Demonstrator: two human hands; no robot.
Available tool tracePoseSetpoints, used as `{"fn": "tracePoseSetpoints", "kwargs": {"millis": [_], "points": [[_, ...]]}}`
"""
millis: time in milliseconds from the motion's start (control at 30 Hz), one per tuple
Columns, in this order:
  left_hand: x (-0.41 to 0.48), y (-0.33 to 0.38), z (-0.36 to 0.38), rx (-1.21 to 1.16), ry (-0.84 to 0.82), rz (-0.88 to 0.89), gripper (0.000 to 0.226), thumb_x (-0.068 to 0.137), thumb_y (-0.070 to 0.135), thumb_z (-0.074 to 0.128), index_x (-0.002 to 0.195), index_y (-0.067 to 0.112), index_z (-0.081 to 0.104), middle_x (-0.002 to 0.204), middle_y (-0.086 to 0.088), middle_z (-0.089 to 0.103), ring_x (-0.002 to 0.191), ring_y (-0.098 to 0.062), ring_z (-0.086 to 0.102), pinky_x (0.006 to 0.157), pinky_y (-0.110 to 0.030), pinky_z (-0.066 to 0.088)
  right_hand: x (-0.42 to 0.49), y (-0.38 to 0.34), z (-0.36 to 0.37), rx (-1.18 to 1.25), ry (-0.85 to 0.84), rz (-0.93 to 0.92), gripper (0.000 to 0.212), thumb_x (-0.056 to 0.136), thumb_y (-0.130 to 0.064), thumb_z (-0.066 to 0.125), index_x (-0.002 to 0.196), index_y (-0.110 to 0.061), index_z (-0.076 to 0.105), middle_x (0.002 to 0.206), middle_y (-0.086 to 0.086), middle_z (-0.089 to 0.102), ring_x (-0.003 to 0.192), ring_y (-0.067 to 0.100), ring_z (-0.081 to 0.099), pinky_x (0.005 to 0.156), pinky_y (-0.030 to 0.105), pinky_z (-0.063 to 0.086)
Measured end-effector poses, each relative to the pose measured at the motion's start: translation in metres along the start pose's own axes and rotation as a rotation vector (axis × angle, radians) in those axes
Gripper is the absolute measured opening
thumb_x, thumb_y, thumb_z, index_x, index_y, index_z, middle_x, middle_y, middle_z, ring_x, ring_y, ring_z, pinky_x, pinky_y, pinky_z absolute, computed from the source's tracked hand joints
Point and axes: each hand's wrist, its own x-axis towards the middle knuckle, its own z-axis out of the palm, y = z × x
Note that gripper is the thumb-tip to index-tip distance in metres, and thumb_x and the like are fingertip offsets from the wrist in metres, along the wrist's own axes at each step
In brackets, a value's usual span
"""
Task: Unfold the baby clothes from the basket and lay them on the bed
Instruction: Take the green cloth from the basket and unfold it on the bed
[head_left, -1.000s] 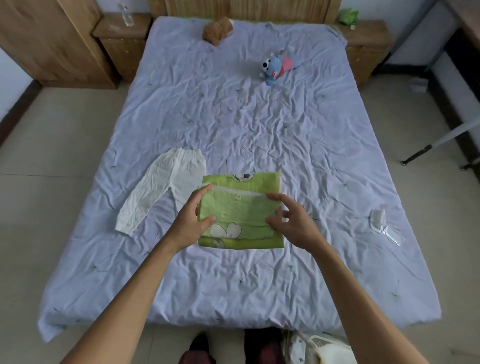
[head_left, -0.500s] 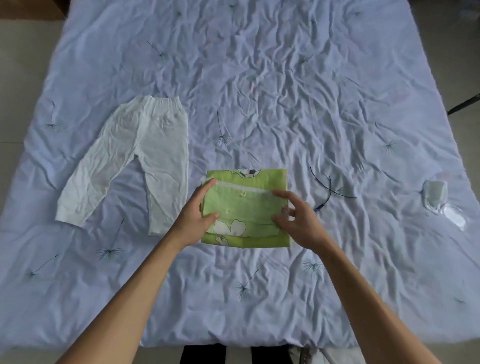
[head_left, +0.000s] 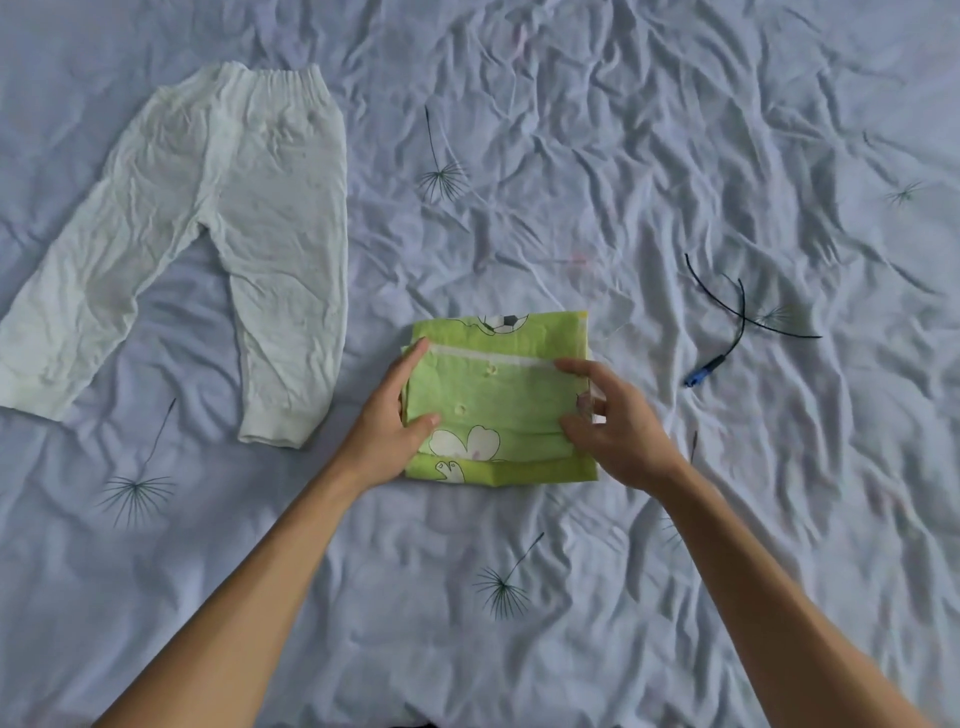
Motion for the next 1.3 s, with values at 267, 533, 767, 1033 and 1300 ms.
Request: {"fn": "tracePoseSetpoints", "kwargs": {"millis": [267,533,767,1033,1300], "points": [[0.006,-0.007,0.002,0.105,0.043,0.085,0.088,0.087,-0.012,0.068,0.160,0.021,0.031,0.166,0.005,0.029,0.155,-0.014,0.028,0.126,-0.049,0.027,0.002,0.006,0.010,-0.116,0.078,-0.071,0.057,0.086,0.006,0.062,0.136,-0.020,0.058,0.087,-0.017,0.051,0.076,0.007,0.055,0.072,0.024,0.050],[-0.025,-0.028,0.008,0.393,0.252,0.220,0.078,0.079,0.016,0.087,0.147,0.028,0.051,0.146,0.013,0.040,0.090,0.009,0.052,0.083,-0.030,0.053,-0.020,0.020,0.021,-0.319,0.214,-0.202,0.052,0.078,-0.002,0.085,0.126,-0.005,0.065,0.136,0.011,0.049,0.094,0.015,0.055,0.078,0.004,0.044],[-0.049,-0.045,0.016,0.411,0.346,0.246,0.066,0.073,0.017,0.091,0.131,0.021,0.060,0.103,0.014,0.049,0.082,0.002,0.050,0.076,-0.003,0.041,-0.046,0.037,0.028,-0.374,0.322,-0.241,0.045,0.079,-0.014,0.086,0.120,-0.012,0.066,0.119,0.000,0.052,0.102,0.015,0.054,0.089,0.022,0.045],[-0.057,-0.049,0.022,0.240,0.384,0.116,0.064,0.074,0.018,0.091,0.132,0.024,0.064,0.083,0.018,0.070,0.069,-0.004,0.062,0.066,-0.011,0.048,-0.052,0.038,0.030,-0.239,0.284,-0.129,0.048,0.079,-0.012,0.086,0.121,-0.015,0.065,0.087,-0.012,0.069,0.078,-0.001,0.061,0.072,0.004,0.045],[-0.036,-0.039,0.017,0.117,0.335,0.128,0.060,0.080,0.026,0.087,0.135,0.027,0.064,0.077,0.012,0.065,0.072,-0.010,0.063,0.078,-0.014,0.051,-0.036,0.028,0.025,-0.116,0.259,-0.065,0.065,0.079,-0.018,0.087,0.137,-0.023,0.059,0.108,-0.013,0.069,0.070,0.005,0.052,0.070,0.008,0.045]]}}
